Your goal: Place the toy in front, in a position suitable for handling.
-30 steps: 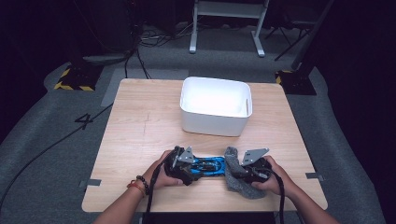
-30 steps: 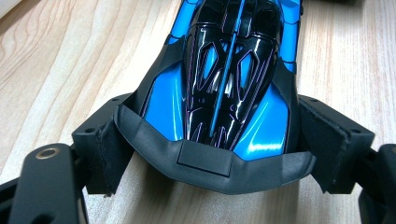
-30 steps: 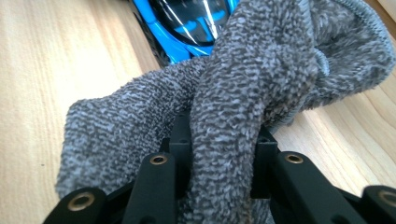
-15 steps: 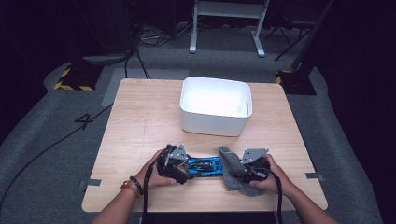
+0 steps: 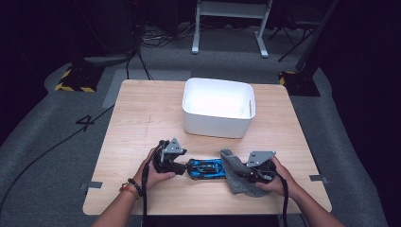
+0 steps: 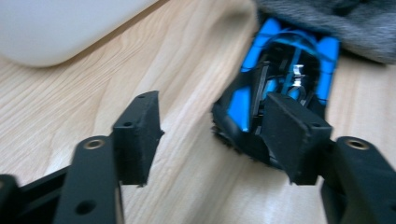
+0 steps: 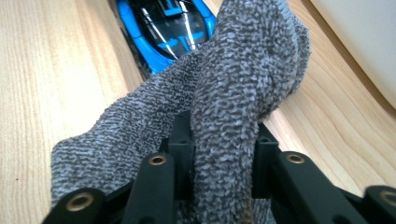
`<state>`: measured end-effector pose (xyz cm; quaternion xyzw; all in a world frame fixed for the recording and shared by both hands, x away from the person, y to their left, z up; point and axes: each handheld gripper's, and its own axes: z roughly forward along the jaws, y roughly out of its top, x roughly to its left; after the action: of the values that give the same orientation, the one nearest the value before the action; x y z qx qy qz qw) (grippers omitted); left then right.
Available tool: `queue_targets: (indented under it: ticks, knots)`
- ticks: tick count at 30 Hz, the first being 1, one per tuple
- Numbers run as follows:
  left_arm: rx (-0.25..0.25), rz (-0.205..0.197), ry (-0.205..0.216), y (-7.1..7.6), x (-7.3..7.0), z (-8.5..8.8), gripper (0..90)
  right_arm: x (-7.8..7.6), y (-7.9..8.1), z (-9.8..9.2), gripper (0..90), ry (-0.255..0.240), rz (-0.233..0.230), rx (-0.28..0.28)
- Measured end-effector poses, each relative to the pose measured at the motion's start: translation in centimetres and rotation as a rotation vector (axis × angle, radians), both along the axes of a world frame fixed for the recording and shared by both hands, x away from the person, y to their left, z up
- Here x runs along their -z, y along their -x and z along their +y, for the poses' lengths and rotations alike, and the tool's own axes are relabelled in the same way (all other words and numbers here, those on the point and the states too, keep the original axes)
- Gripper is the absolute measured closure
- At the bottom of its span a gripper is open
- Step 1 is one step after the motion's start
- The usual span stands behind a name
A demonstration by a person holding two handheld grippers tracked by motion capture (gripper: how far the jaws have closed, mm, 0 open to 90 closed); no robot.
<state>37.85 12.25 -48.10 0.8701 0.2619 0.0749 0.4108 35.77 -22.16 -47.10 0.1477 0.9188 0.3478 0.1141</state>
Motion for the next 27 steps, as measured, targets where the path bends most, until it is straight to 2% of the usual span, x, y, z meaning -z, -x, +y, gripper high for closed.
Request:
queue_targets:
  ticks: [2,3,4,7,9,10,11,12,13,14,16,17,18,19,21,22,23,24,27]
  knots:
    - [0.009,0.020,0.012,-0.2,0.2,0.0,44.0,-0.1,0.2,0.1,72.4,-0.010,0.002,-0.010]
    - [0.013,0.025,0.017,-0.2,0.2,0.0,51.3,-0.5,0.5,0.2,74.1,-0.037,0.005,-0.035]
    - [0.021,0.028,0.019,-0.2,0.3,-0.2,51.3,-0.5,0.5,0.2,74.1,-0.037,0.005,-0.035]
    - [0.030,0.031,0.022,-0.2,0.4,-0.7,59.5,-0.9,1.2,0.8,74.7,-0.074,-0.009,-0.082]
    - [0.029,0.031,0.017,-0.2,0.4,-0.9,61.5,-1.1,1.7,1.6,74.4,-0.110,-0.011,-0.124]
    - [0.029,0.034,0.019,-0.3,0.4,-1.0,63.1,-1.3,2.2,2.6,71.3,-0.141,-0.017,-0.161]
    - [0.029,0.038,0.025,-0.3,0.5,-1.0,63.1,-1.3,2.2,2.6,71.3,-0.141,-0.017,-0.161]
    - [0.028,0.046,0.034,-0.4,0.5,-1.1,63.1,-1.3,2.4,3.3,67.5,-0.143,-0.029,-0.173]
    - [0.030,0.045,0.035,-0.4,0.5,-1.1,63.3,-1.3,2.6,4.6,48.4,-0.141,-0.060,-0.157]
    - [0.035,0.045,0.033,-0.4,0.5,-1.1,64.1,-1.2,2.5,5.3,40.2,-0.140,-0.068,-0.136]
    - [0.041,0.045,0.034,-0.4,0.5,-1.1,64.7,-1.0,2.4,5.9,39.5,-0.129,-0.080,-0.126]
    - [0.042,0.045,0.034,-0.4,0.5,-1.1,65.0,-0.4,2.3,6.8,35.4,-0.092,-0.102,-0.123]
    - [0.044,0.046,0.036,-0.4,0.6,-1.1,65.7,-0.1,2.2,7.3,35.1,-0.077,-0.105,-0.118]
    - [0.045,0.048,0.039,-0.4,0.6,-1.1,65.7,-0.1,2.2,7.3,35.1,-0.077,-0.105,-0.118]
    - [0.050,0.044,0.037,-0.4,0.6,-1.1,67.3,0.5,2.1,8.0,36.5,-0.052,-0.148,-0.095]
    - [0.055,0.039,0.036,-0.4,0.6,-1.1,67.3,0.5,2.1,8.0,36.5,-0.052,-0.148,-0.095]
    - [0.063,0.028,0.025,-0.4,0.5,-1.2,67.6,0.8,1.9,8.1,36.9,-0.033,-0.176,-0.074]
    - [0.063,0.028,0.025,-0.4,0.5,-1.2,67.6,0.8,1.9,8.1,36.9,-0.033,-0.176,-0.074]
    - [0.062,0.041,0.032,-0.5,0.5,-1.5,67.2,1.2,1.5,7.7,26.7,-0.010,-0.178,-0.034]
